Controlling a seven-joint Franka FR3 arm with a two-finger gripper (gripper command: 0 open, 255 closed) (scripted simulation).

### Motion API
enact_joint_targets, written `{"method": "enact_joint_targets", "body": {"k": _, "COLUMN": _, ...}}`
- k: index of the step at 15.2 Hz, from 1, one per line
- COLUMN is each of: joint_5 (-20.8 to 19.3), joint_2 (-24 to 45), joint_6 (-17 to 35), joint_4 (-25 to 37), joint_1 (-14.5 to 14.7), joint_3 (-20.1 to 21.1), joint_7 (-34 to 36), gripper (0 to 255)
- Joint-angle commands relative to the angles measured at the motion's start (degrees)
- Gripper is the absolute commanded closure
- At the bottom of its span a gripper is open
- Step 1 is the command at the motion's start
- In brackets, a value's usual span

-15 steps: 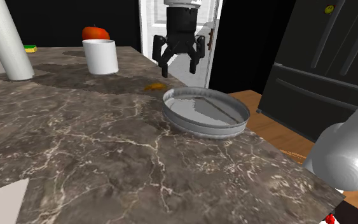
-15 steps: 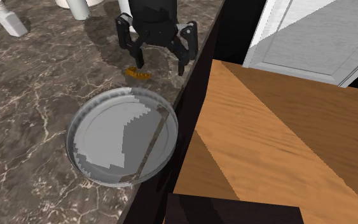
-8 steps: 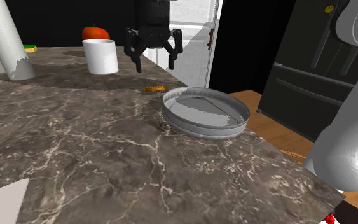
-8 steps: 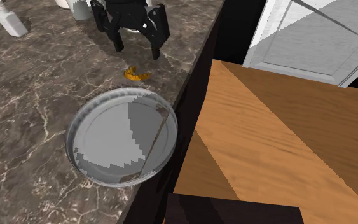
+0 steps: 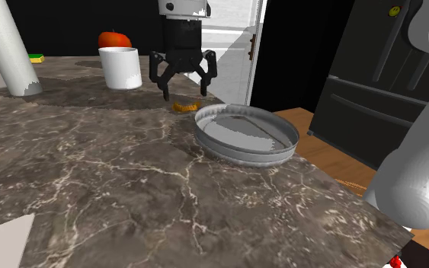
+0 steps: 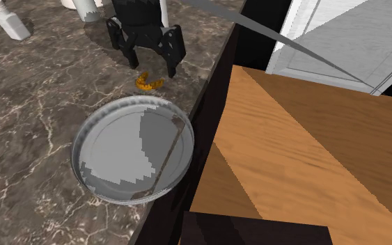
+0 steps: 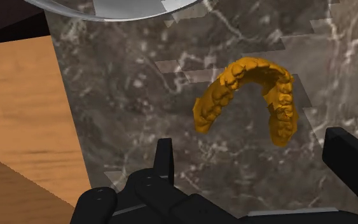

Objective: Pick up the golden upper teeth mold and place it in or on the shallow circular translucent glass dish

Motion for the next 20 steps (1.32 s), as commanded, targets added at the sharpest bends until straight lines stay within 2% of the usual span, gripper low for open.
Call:
{"method": "enact_joint_targets", "body": {"k": 1, "joint_5": 0.0, "joint_2": -0.1, "joint_6": 0.1, "joint_4": -0.2, "joint_1": 0.0, "joint_3": 0.0, "joint_7": 0.0, "gripper": 0}}
{"method": "enact_joint_targets", "body": {"k": 5, "joint_5": 0.0, "joint_2": -0.1, "joint_6": 0.1, "joint_4": -0.2, "joint_1": 0.0, "joint_3": 0.0, "joint_7": 0.0, "gripper": 0}}
{"method": "enact_joint_targets", "body": {"k": 6, "joint_5": 0.0, "joint_2": -0.1, "joint_6": 0.1, "joint_4": -0.2, "joint_1": 0.0, "joint_3": 0.0, "joint_7": 0.0, "gripper": 255}}
{"method": "enact_joint_targets", "body": {"k": 15, "joint_5": 0.0, "joint_2": -0.1, "joint_6": 0.1, "joint_4": -0.2, "joint_1": 0.0, "joint_3": 0.0, "joint_7": 0.0, "gripper": 255}}
{"method": "enact_joint_targets", "body": {"k": 20, "joint_5": -0.7, "joint_2": 1.4, "joint_6": -4.1, "joint_4": 5.3, "joint_1": 0.2, "joint_3": 0.3, "joint_7": 0.5, "gripper": 255}}
